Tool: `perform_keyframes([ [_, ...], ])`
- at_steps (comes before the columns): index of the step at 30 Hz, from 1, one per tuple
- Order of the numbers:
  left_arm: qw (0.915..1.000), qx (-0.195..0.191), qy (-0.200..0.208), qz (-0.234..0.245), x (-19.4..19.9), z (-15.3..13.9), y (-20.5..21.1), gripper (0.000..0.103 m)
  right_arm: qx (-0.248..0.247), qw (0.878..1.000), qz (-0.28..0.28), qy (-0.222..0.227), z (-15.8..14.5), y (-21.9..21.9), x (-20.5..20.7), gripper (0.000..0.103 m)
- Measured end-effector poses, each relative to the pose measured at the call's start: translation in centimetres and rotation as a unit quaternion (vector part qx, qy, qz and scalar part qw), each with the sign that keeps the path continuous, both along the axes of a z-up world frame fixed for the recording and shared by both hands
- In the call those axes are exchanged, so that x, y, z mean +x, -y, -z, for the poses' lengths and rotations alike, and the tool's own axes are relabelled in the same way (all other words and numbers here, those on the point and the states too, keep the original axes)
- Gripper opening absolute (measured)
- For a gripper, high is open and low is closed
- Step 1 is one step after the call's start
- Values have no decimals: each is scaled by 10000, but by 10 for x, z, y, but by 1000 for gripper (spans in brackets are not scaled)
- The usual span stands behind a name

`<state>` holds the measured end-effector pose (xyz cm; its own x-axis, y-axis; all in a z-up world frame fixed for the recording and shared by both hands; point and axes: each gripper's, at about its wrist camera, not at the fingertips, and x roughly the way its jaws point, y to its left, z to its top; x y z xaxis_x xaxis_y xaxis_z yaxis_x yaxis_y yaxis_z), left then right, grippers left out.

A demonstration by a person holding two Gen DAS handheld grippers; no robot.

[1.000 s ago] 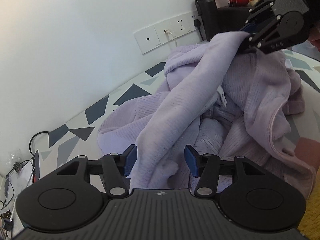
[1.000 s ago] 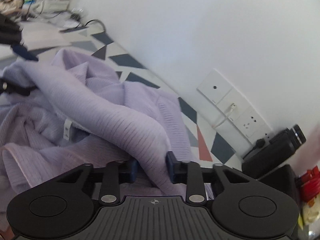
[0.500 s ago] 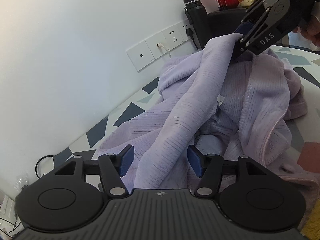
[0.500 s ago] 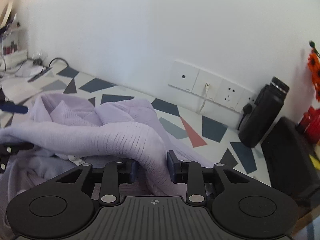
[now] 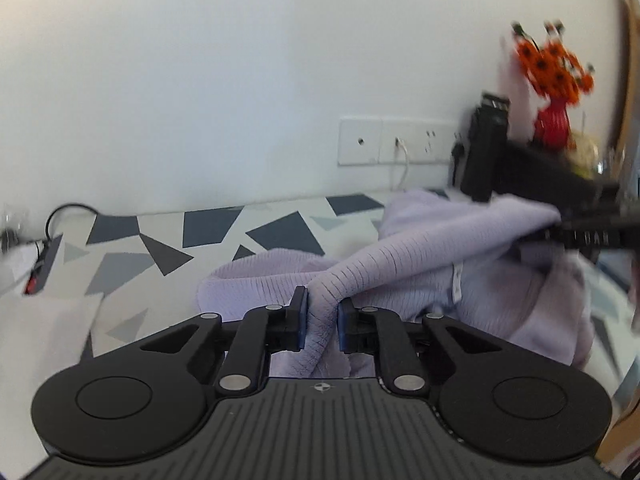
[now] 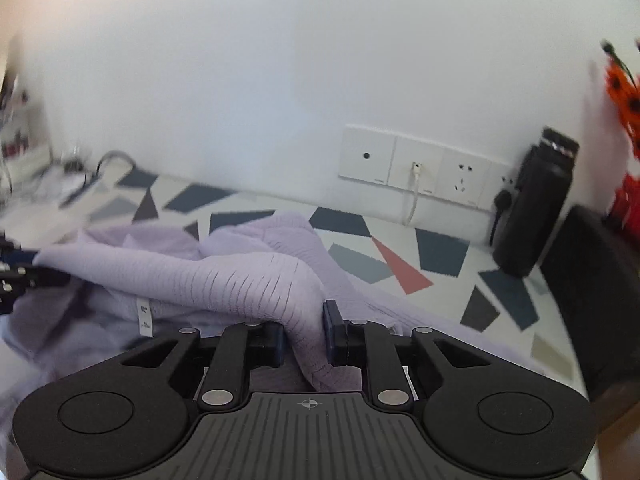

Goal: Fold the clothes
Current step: 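Lift the lilac sweater off the table with both grippers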

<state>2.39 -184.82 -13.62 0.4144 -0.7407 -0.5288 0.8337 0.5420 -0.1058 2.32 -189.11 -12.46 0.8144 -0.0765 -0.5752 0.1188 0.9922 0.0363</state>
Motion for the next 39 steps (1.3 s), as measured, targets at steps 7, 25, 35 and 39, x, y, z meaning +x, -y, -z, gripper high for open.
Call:
perform_keyframes([
  [7,9945,1003,180,236,-6,34,26,25,202,9985,451,-242,15,-3,2,16],
  [25,9700,2107,1143,412,-9,56,41,22,-1776,9827,-192,-496,30,-46,17,30],
  [35,9880,-1046,-792,-811,69,-67,-16,16,1498,9877,191,415,-35,15,23,18],
  [39,9767,-1936,-576,-729,79,-132,-27,15,1507,9766,49,1534,-101,13,22,18],
])
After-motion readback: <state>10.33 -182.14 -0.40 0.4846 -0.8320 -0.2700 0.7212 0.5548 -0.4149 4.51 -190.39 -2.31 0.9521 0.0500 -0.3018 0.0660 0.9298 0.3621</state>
